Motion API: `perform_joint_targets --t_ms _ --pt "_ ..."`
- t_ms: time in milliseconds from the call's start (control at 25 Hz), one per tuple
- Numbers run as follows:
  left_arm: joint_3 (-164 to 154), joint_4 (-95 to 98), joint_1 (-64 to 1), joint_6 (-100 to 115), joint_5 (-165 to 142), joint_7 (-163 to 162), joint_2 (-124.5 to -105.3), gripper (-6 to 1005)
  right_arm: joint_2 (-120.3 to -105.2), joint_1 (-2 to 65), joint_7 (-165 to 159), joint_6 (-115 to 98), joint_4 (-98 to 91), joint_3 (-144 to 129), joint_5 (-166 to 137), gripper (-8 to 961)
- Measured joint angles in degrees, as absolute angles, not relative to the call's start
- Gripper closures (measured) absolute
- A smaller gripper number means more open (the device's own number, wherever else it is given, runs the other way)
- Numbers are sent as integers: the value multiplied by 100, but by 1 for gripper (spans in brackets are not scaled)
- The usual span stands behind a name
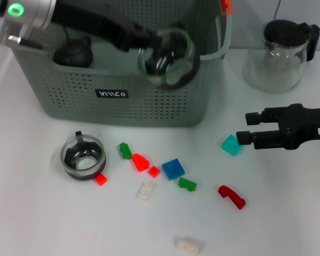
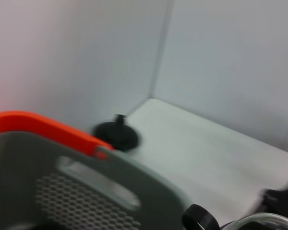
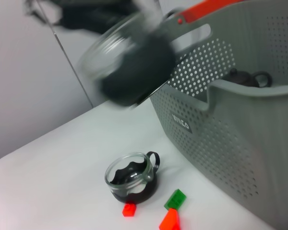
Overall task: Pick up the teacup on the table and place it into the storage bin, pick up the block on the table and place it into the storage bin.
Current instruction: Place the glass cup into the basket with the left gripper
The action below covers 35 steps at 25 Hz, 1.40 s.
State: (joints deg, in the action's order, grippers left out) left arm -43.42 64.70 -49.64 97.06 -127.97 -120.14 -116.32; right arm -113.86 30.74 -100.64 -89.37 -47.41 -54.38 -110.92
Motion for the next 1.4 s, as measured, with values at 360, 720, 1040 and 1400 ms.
perform_joint_targets --t_ms 360,720,1040,1400 --pt "-4746 5081 -5583 7553 -13337 -12349 -11129 913 -11255 3078 -10138 -8955 -4610 -5414 -11092 205" --pt "-4966 4591 -5842 6341 -14224 -12753 -11090 912 -11241 3156 -10230 -8956 -4605 -5414 -11095 205" --pt "-5149 3914 -6046 5319 -14777 -12979 -11164 910 -11253 3208 -10323 -8952 -4605 -5414 -11130 203" --pt "-5199 3685 -6091 4788 -15289 -13037 -11405 908 -11297 3237 -10321 -8920 -4605 -5415 -11230 204"
